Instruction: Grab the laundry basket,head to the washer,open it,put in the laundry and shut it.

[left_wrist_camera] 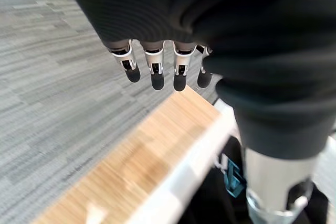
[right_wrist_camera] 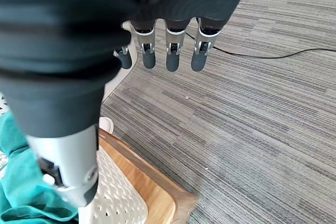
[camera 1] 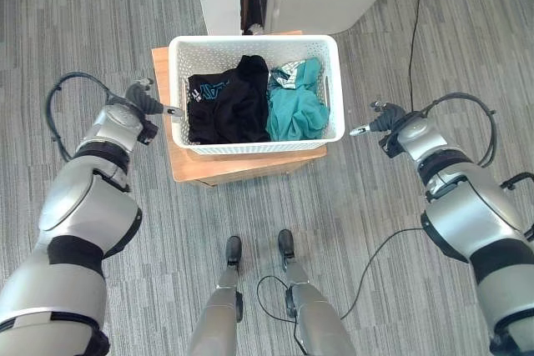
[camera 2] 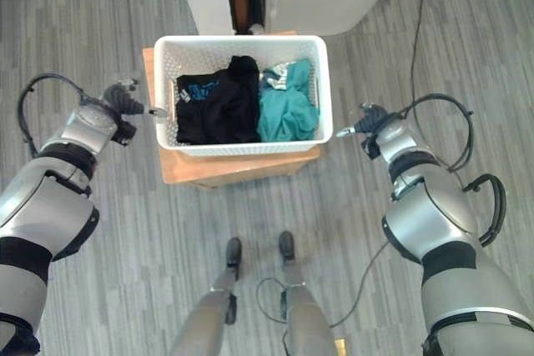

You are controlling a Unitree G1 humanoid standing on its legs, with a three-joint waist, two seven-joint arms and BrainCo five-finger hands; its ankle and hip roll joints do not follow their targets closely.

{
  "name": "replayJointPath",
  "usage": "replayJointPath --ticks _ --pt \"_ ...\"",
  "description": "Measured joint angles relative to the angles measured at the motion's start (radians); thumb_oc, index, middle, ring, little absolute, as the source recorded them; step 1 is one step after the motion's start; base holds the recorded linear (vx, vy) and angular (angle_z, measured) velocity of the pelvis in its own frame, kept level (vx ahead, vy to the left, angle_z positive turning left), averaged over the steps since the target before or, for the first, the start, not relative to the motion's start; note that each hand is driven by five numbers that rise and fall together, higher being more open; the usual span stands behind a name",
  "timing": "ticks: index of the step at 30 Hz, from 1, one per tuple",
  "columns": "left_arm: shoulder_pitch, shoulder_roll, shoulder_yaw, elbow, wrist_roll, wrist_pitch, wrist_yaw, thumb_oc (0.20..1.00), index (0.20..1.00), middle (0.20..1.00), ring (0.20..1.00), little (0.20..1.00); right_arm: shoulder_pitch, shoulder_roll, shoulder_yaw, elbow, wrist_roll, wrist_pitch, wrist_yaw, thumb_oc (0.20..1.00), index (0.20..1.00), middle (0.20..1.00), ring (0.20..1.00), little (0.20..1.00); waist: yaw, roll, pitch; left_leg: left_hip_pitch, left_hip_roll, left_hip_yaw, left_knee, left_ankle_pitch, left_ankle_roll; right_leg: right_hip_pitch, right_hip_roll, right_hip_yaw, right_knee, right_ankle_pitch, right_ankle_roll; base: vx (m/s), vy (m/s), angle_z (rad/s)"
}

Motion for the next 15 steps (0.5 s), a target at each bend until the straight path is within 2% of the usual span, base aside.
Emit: replayJointPath --ticks 2,3,7,15 --pt "0.000 -0.013 0.000 -0.004 -0.001 0.000 0.002 1.000 1.000 1.000 1.000 1.000 -0.004 0.000 0.000 0.009 0.000 0.000 -0.006 1.000 1.000 1.000 1.000 1.000 0.005 0.013 0.003 -0.007 -0.002 0.000 0.004 0.000 0.000 -0.006 -0.002 -0.001 0.000 0.000 0.000 0.00 -0.020 0.05" --pt "0.000 -0.030 0.002 0.002 -0.017 0.002 0.012 1.000 1.000 1.000 1.000 1.000 -0.004 -0.002 -0.002 0.015 0.000 -0.001 -0.009 1.000 1.000 1.000 1.000 1.000 0.008 0.037 0.001 -0.019 -0.004 -0.002 0.010 0.000 0.000 -0.012 -0.004 -0.002 0.000 0.002 -0.002 0.01 -0.019 0.04" --pt "0.001 -0.074 0.002 0.003 -0.027 0.012 0.022 1.000 1.000 1.000 1.000 1.000 -0.003 0.000 -0.001 0.015 0.000 -0.001 -0.022 1.000 1.000 1.000 1.000 1.000 0.025 0.076 0.003 -0.021 -0.006 -0.002 0.014 0.000 0.000 -0.012 -0.006 -0.002 0.000 0.003 -0.004 0.00 -0.004 0.01" --pt "0.001 -0.092 0.003 0.002 -0.027 0.019 0.053 1.000 1.000 1.000 1.000 1.000 -0.003 0.024 0.001 0.015 0.000 -0.001 -0.027 1.000 1.000 1.000 1.000 1.000 0.027 0.082 0.001 -0.021 -0.004 0.001 0.016 0.004 -0.001 -0.014 -0.003 -0.001 0.000 0.007 -0.009 -0.01 -0.015 -0.01"
